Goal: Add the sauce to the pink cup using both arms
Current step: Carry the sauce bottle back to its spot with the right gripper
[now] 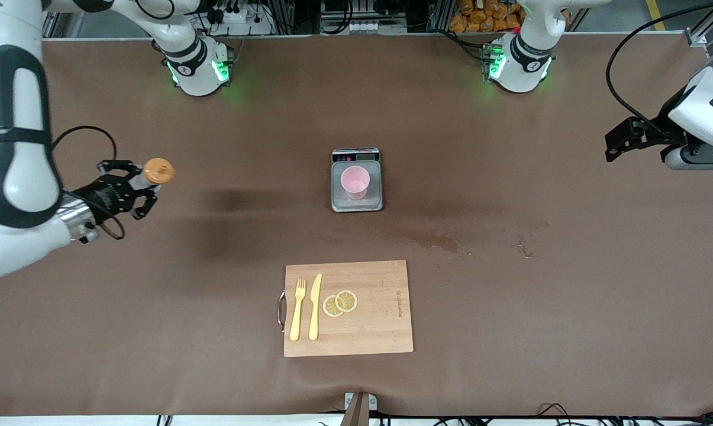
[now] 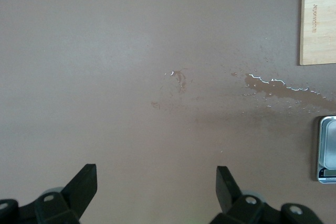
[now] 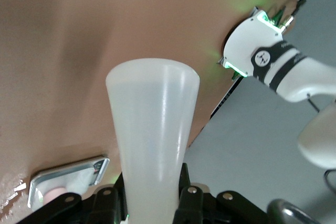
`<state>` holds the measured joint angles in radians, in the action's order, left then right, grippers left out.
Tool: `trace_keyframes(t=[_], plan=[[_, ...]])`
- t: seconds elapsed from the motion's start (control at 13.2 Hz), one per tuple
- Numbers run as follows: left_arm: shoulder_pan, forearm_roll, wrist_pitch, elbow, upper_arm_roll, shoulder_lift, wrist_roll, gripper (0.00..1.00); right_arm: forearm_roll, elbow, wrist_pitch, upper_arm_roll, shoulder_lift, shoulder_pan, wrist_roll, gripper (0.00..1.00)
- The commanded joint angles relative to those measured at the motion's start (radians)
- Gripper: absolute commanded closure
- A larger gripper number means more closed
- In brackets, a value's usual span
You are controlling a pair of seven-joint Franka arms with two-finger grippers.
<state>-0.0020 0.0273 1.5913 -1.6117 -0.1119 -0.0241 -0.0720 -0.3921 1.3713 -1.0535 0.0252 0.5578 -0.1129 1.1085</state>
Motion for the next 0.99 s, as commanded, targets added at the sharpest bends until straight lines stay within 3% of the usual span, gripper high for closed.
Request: trace_keyframes(t=[0.0, 0.38, 0.61, 0.91], plan=[[0.002, -0.015, -0.008, -0.008, -0.002, -0.011, 0.011, 0.00, -0.025, 0.045, 0.024, -0.019, 0.010, -0.124, -0.212, 0.63], [0.000, -0.009, -0.007, -0.008, -0.005, -0.005, 0.009, 0.00, -0.030, 0.045, 0.020, -0.019, 0.161, -0.284, -0.576, 0.59], [-0.001, -0.007, -0.007, -0.010, -0.005, -0.004, -0.003, 0.00, -0.109, 0.045, -0.022, -0.017, 0.234, -0.327, -0.668, 0.60], [0.000, -0.007, -0.007, -0.011, -0.008, -0.004, -0.003, 0.00, -0.125, 0.045, -0.089, -0.017, 0.283, -0.334, -0.729, 0.59]])
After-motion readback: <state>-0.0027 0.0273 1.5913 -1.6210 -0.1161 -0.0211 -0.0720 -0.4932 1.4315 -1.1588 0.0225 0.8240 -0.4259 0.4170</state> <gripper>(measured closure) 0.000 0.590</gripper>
